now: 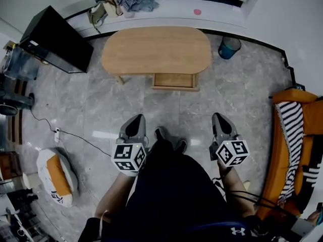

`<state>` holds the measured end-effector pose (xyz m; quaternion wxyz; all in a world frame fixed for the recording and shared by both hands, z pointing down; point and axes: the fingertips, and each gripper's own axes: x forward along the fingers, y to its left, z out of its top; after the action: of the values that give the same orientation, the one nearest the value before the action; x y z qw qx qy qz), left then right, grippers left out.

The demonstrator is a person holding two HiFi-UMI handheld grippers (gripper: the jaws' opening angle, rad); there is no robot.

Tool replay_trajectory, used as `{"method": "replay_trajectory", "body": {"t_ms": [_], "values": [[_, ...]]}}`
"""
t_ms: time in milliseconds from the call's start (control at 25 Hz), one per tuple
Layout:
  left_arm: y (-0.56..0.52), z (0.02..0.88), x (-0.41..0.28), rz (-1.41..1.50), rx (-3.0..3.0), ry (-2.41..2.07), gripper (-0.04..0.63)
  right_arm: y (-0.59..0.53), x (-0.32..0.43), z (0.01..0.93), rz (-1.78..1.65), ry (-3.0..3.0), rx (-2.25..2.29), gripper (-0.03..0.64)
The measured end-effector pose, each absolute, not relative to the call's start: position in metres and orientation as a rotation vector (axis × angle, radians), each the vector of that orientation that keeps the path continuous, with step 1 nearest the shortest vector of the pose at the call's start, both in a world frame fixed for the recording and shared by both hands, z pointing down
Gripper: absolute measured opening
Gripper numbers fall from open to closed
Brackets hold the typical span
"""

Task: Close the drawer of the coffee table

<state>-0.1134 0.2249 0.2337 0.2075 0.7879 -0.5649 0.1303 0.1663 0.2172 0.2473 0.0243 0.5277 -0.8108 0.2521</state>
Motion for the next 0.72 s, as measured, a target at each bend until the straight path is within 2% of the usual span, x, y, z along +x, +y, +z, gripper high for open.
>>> {"method": "replay_trajectory", "body": {"t_ms": [320,720], "values": [[0.163,0.250,-0.129,0.354,2.188,-1.545,0.002,0.164,0.158,0.250,0.743,-2.466,1.683,0.002],[0.036,0.243,-0.153,0.332,2.259,-1.484,0.002,0.062,0.130,0.244,0.724,-2.414,1.751,0.002]]}}
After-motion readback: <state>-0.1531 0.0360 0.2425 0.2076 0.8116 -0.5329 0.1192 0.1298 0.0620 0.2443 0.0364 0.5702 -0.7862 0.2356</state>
